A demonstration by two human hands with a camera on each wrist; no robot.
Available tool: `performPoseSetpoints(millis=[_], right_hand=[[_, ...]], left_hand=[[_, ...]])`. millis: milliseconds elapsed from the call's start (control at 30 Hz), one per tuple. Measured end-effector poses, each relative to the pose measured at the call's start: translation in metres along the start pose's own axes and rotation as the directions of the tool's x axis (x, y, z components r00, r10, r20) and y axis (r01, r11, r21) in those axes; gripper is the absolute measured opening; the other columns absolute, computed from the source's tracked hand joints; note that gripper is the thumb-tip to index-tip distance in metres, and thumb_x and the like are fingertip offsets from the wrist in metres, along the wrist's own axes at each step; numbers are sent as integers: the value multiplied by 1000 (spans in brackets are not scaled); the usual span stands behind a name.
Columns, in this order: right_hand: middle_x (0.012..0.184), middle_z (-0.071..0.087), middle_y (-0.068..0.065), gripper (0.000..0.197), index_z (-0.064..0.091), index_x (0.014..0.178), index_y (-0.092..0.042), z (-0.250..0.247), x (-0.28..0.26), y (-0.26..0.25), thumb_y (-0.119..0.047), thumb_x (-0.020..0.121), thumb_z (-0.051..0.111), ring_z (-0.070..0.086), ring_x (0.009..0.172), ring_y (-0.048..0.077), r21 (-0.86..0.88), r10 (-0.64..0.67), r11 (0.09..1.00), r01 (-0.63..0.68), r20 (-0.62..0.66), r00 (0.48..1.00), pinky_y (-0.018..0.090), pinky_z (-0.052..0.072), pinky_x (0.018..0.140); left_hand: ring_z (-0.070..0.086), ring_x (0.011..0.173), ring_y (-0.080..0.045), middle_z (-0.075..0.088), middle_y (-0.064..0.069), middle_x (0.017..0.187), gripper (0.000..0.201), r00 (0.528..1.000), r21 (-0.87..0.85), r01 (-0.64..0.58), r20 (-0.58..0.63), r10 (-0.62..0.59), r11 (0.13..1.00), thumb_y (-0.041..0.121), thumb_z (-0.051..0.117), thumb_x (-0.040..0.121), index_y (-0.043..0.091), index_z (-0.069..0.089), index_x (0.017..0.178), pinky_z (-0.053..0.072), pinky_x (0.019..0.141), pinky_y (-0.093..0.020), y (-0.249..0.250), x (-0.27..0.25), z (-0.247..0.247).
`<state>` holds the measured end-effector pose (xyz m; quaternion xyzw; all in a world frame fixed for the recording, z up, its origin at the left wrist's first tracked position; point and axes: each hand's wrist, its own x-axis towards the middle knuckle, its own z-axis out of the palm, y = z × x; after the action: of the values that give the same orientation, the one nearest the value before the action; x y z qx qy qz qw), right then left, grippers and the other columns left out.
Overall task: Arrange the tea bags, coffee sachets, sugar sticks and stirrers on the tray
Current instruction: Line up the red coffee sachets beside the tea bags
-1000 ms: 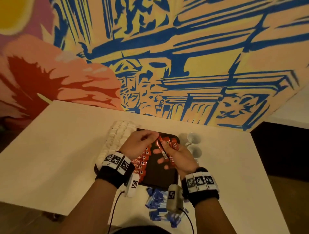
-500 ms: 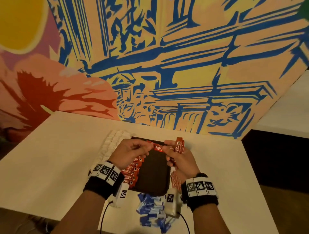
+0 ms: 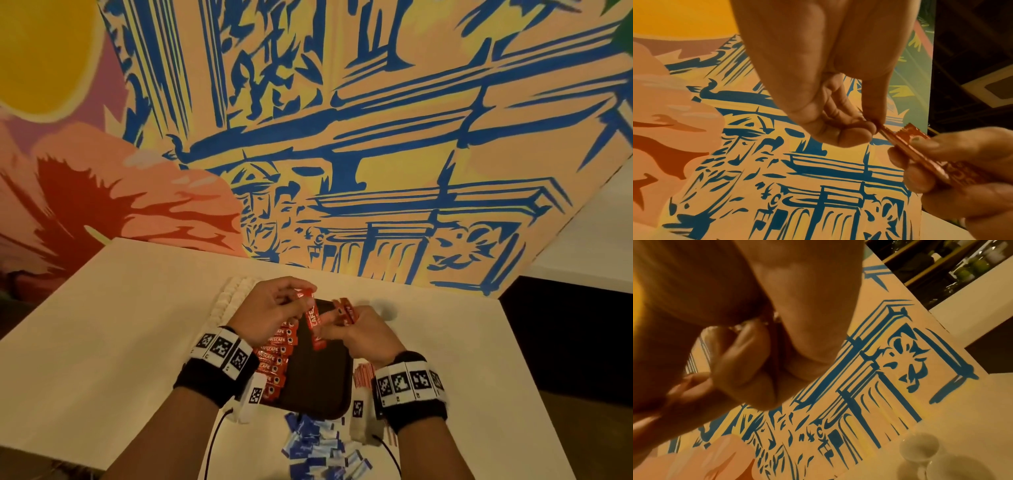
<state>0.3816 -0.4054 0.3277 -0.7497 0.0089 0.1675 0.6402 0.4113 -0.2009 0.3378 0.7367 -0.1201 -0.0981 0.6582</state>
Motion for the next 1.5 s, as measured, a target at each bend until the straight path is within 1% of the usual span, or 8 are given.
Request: performPoseSetpoints(millis=[233, 467, 733, 833, 1067, 1233, 1367, 1500], right_hand=[[68, 57, 5, 5, 78, 81, -19, 13, 26, 4, -22, 85, 79, 32, 42, 10, 406, 36, 914, 8, -101, 994, 24, 22, 39], [70, 62, 6, 50, 69, 106, 3, 17, 45, 7, -33, 74, 82, 31, 38, 7, 461, 85, 887, -8, -146, 986, 21, 22, 35], [56, 49, 2, 19, 79, 92, -12, 34, 62, 19, -30, 86, 78, 31, 39, 9, 390, 173, 915, -102, -150, 973, 21, 25, 37], [68, 62, 9, 23, 79, 101, -12, 41, 68, 17, -29, 84, 79, 34, 40, 9, 296, 210, 939, -176, -87, 974, 21, 26, 37], [44, 49, -8, 21, 76, 104, -5, 47, 76, 19, -20, 90, 74, 35, 36, 6, 205, 287, 942, -265, -87, 954, 19, 30, 40], [73, 58, 2, 26, 72, 98, -19, 54, 87, 41, -43, 90, 73, 43, 48, 6, 251, 402, 907, -339, -268, 876, 23, 37, 47], [83, 57, 2, 19, 67, 99, -15, 49, 91, 55, -32, 93, 70, 44, 48, 6, 413, 509, 833, -368, -311, 803, 23, 35, 44], [81, 55, 3, 27, 67, 117, -7, 51, 85, 62, -25, 97, 61, 46, 50, 8, 534, 543, 765, -360, -235, 806, 22, 36, 43]], left_hand=[[73, 95, -24, 76, -7, 102, 34, 986, 38, 116, 115, -119, 993, 26, 67, 93, 14, 63, 124, 59, 87, -41, -10, 10, -8], [64, 66, -13, 71, 1, 74, 15, 979, 156, 135, 133, -157, 979, 9, 67, 93, 13, 74, 106, 52, 62, -24, -16, 22, -40], [67, 92, -19, 67, -3, 102, 20, 997, 311, 55, 41, -72, 949, 20, 67, 95, 37, 73, 103, 53, 69, -26, -29, 37, -74], [66, 95, -16, 67, 3, 105, 18, 994, 360, 53, 72, -84, 932, 24, 66, 95, 37, 72, 107, 57, 74, -30, -37, 40, -83], [61, 84, -8, 66, 9, 102, 30, 963, 652, -48, 231, -138, 757, 37, 78, 84, 47, 67, 109, 55, 82, -35, -58, 53, -101], [58, 86, -10, 62, 9, 103, 32, 974, 720, -93, 208, -86, 688, 42, 75, 85, 32, 72, 115, 50, 84, -34, -77, 78, -116], [56, 98, -18, 58, 2, 109, 31, 995, 766, 30, 41, -96, 642, 39, 75, 86, 25, 72, 114, 46, 90, -34, -117, 121, -125], [51, 120, -26, 56, -3, 126, 36, 961, 893, 100, 28, -276, 439, 42, 66, 92, 25, 66, 124, 43, 103, -39, -160, 157, -113]])
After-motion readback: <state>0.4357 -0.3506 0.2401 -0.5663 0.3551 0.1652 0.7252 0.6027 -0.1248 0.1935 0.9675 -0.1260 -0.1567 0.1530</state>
